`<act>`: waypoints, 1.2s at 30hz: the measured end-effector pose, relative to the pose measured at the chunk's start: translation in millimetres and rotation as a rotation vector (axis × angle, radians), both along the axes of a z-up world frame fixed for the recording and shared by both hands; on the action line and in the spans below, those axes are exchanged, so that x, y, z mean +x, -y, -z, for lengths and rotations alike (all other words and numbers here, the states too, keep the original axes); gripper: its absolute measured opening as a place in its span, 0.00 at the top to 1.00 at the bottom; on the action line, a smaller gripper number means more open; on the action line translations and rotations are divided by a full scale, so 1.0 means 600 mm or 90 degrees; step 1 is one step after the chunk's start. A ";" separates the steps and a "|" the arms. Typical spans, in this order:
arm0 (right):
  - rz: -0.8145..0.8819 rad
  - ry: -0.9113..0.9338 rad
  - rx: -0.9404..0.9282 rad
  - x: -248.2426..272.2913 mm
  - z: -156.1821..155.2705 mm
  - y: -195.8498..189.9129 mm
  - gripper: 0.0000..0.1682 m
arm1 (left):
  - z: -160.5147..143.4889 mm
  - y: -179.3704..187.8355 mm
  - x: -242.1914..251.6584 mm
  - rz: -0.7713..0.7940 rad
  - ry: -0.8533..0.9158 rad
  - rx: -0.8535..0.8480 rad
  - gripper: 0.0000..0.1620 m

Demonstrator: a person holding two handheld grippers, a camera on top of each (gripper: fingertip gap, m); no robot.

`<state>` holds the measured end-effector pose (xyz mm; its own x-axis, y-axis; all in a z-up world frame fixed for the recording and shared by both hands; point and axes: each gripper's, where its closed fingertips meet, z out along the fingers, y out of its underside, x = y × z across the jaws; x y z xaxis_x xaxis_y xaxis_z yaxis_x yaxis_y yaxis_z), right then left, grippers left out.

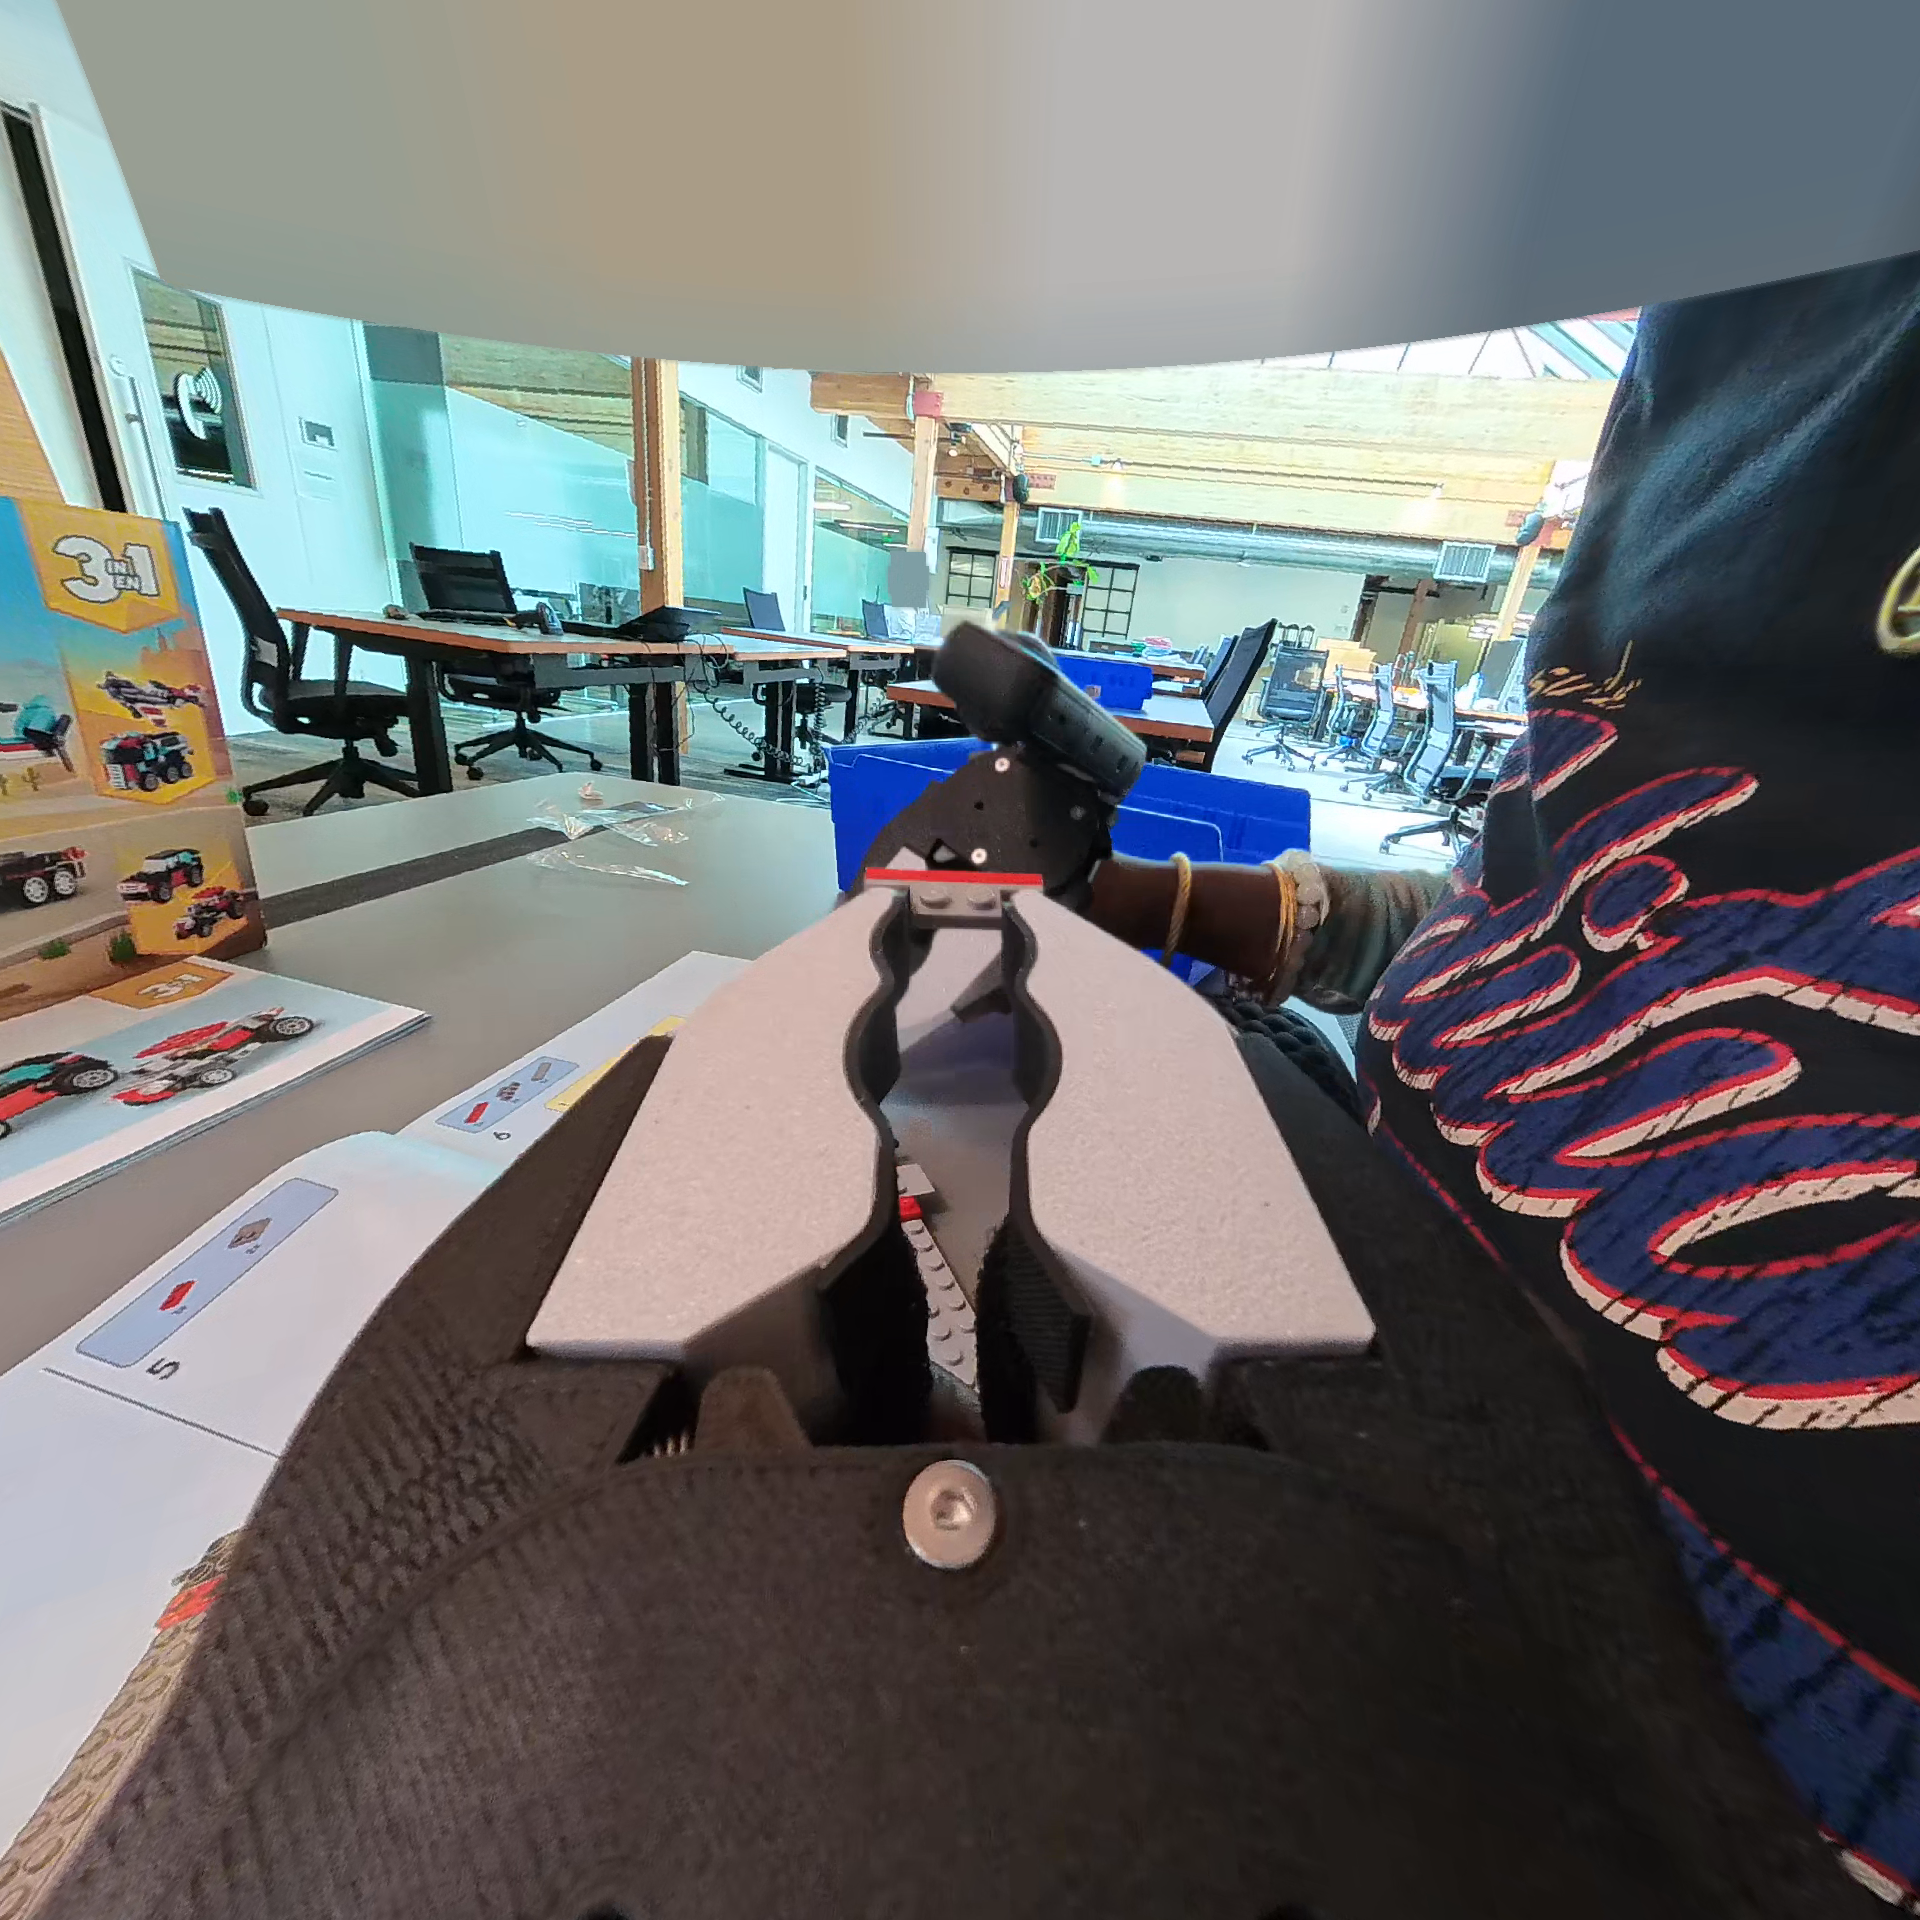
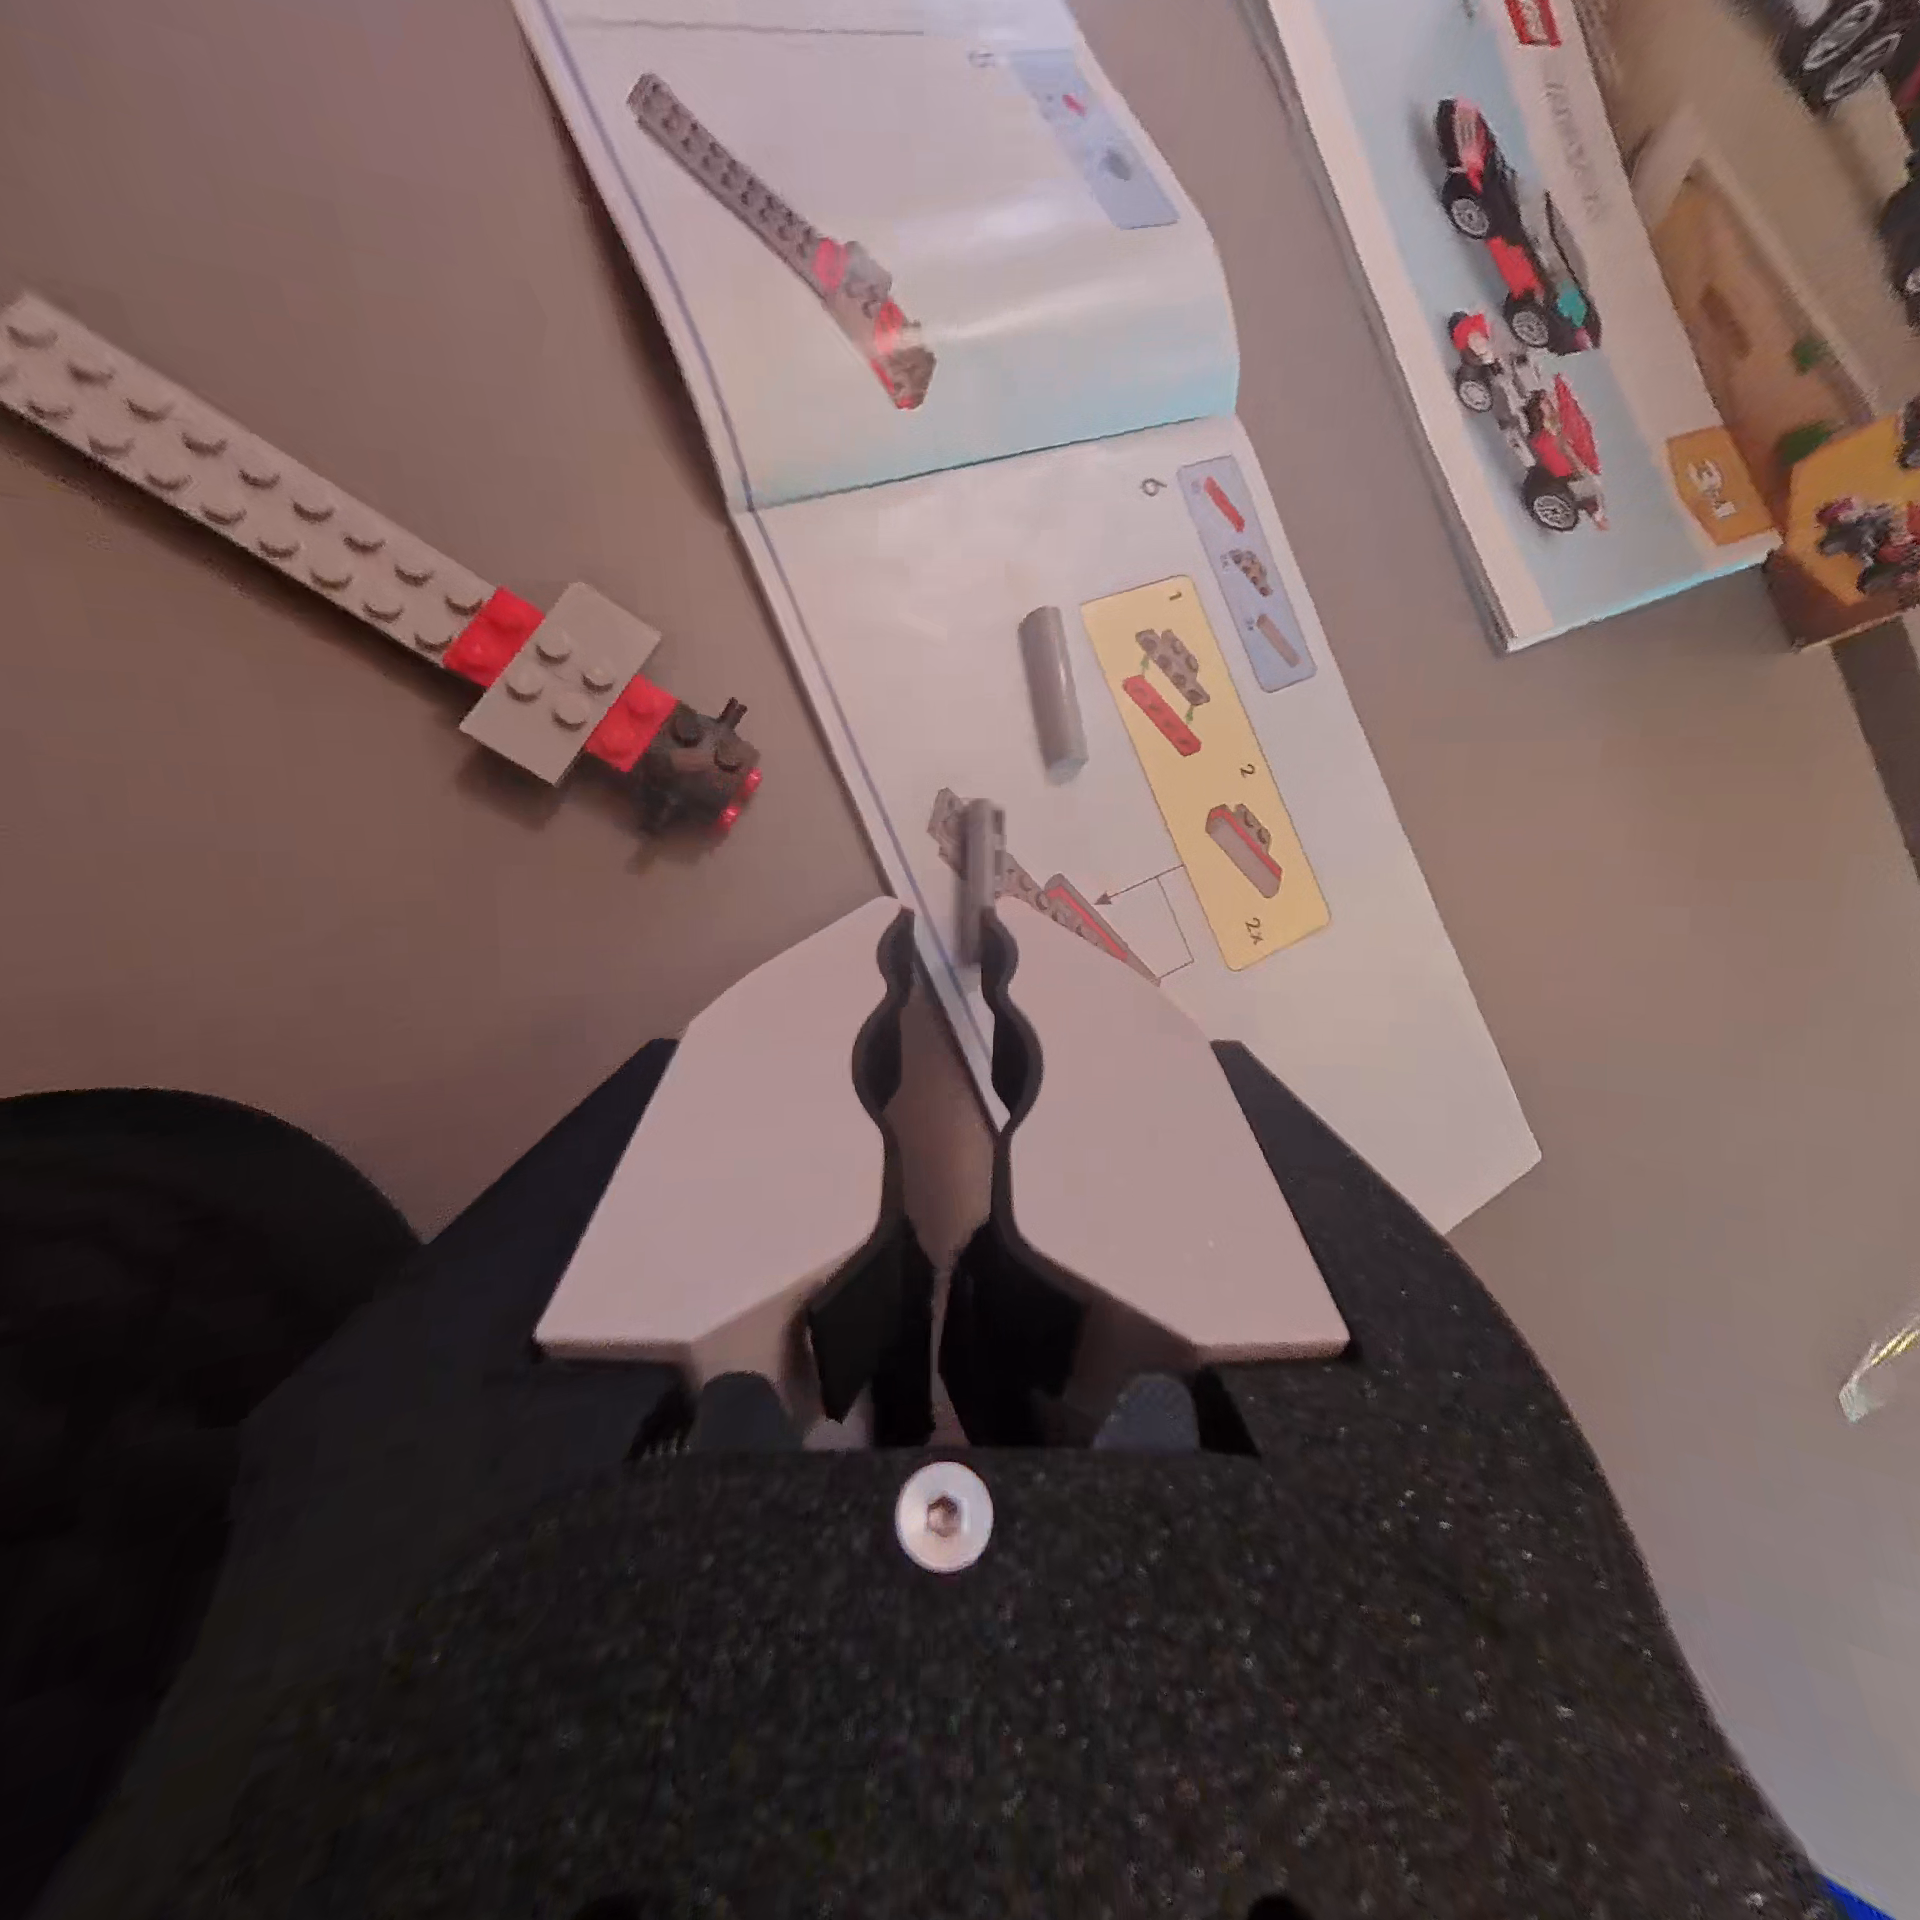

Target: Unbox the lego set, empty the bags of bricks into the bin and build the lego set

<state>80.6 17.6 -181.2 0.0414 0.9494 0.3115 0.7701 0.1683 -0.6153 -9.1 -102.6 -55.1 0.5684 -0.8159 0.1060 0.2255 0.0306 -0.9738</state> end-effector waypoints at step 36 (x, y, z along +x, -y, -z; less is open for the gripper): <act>-0.082 0.015 0.011 0.073 -0.059 0.148 0.96 | 0.007 0.001 0.010 -0.013 -0.038 0.009 0.90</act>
